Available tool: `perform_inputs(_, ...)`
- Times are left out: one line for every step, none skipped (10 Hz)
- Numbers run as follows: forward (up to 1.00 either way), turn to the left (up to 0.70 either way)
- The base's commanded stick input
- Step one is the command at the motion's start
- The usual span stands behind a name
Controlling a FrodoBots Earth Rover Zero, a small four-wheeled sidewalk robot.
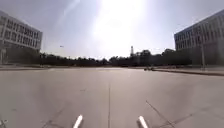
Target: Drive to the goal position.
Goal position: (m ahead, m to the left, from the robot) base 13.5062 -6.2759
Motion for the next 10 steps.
perform_inputs(0.69,0.0)
perform_inputs(0.69,0.0)
perform_inputs(0.69,0.0)
perform_inputs(0.69,0.19)
perform_inputs(0.69,0.35)
perform_inputs(0.69,0.11)
perform_inputs(0.69,0.0)
perform_inputs(0.69,0.0)
perform_inputs(0.69,0.0)
perform_inputs(0.69,0.0)
